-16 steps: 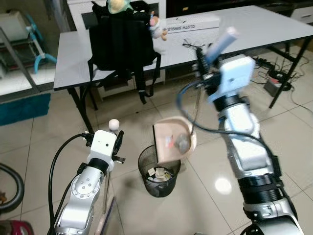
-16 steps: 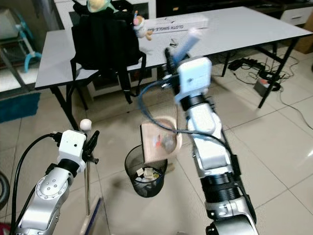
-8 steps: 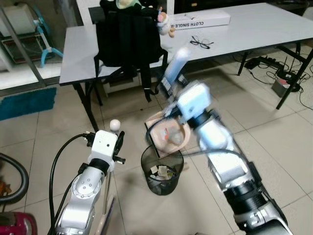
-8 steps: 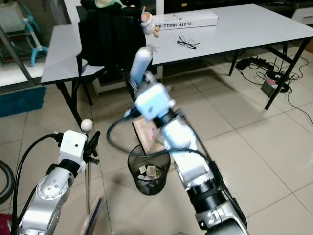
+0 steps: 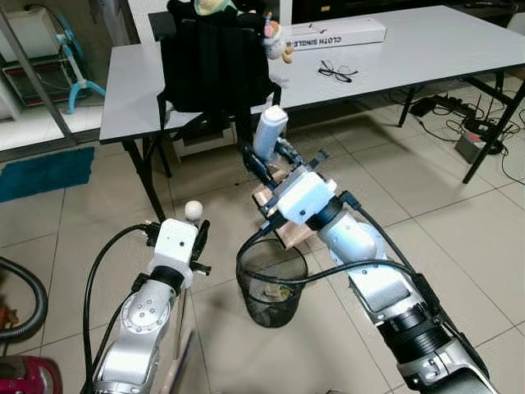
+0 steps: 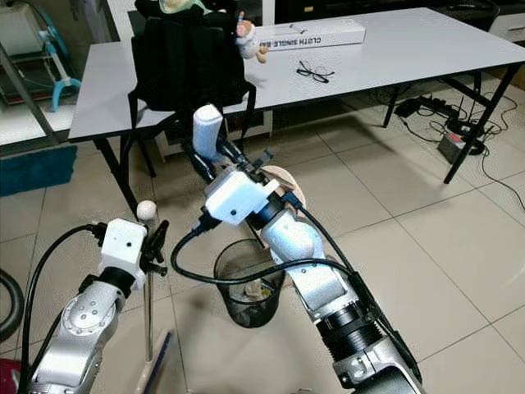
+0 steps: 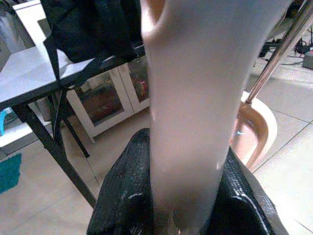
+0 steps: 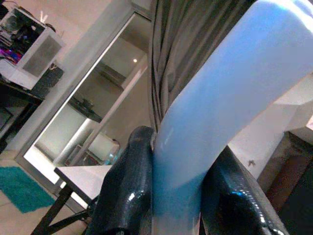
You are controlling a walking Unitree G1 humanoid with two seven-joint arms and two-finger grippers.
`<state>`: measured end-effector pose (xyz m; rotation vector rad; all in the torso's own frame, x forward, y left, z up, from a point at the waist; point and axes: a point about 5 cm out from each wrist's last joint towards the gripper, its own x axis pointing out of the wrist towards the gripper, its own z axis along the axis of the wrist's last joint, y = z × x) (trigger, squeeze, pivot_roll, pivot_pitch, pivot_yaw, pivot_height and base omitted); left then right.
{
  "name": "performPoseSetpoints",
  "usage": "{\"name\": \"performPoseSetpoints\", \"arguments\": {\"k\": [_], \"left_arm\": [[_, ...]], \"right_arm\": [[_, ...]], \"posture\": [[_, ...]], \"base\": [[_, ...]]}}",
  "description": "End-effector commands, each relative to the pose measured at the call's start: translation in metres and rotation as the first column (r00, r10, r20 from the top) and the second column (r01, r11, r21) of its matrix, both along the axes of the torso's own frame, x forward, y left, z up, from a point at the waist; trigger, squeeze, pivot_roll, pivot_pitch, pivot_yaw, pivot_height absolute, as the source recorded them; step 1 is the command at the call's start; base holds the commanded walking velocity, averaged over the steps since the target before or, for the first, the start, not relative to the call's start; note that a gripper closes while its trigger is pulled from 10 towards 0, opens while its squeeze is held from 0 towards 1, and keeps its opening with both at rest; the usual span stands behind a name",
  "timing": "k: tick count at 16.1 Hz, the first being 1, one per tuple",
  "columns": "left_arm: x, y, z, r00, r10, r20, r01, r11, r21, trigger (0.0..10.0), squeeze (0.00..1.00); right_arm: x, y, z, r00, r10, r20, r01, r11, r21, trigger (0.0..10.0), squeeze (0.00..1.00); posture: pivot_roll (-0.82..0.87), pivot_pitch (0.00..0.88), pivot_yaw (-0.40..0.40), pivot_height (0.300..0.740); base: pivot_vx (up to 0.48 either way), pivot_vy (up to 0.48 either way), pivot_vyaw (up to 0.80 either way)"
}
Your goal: Sweep floor
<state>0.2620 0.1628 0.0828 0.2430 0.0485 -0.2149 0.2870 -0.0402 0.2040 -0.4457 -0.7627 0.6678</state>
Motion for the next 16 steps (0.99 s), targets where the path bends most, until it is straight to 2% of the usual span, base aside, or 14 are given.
{"name": "performPoseSetpoints", "arguments": {"k": [1,7,11,14,16], "left_arm": [[0.000,0.001,0.001,1.000,-0.007,0.009,0.007,1.000,0.010,10.0,0.00],[-0.001,0.001,0.002,1.000,-0.003,0.010,0.003,1.000,0.013,10.0,0.00],[0.000,0.001,0.002,1.000,-0.004,0.009,0.004,1.000,0.012,10.0,0.00],[0.000,0.001,0.002,1.000,-0.004,0.008,0.004,1.000,0.008,10.0,0.00],[0.000,0.000,0.002,1.000,-0.003,0.008,0.003,1.000,0.006,10.0,0.00]], "right_arm": [[-0.004,0.003,0.006,0.998,0.033,0.052,-0.033,0.999,0.005,10.0,0.00],[-0.010,0.007,-0.010,0.995,0.096,0.012,-0.095,0.995,-0.028,10.0,0.00],[-0.014,0.007,-0.025,0.987,0.140,-0.082,-0.143,0.989,-0.038,10.0,0.00],[-0.011,0.004,-0.039,0.962,0.157,-0.223,-0.168,0.985,-0.031,10.0,0.00],[-0.010,0.003,-0.041,0.954,0.158,-0.254,-0.172,0.984,-0.037,10.0,0.00]], "posture": [[-0.08,0.000,0.059,0.740],[-0.08,0.000,0.057,0.740],[-0.08,0.000,0.059,0.740],[-0.08,0.000,0.060,0.740],[-0.08,0.000,0.060,0.740]], "base": [[0.000,0.000,0.00],[0.000,0.000,0.00],[0.000,0.000,0.00],[0.000,0.000,0.00],[0.000,0.000,0.00]]}}
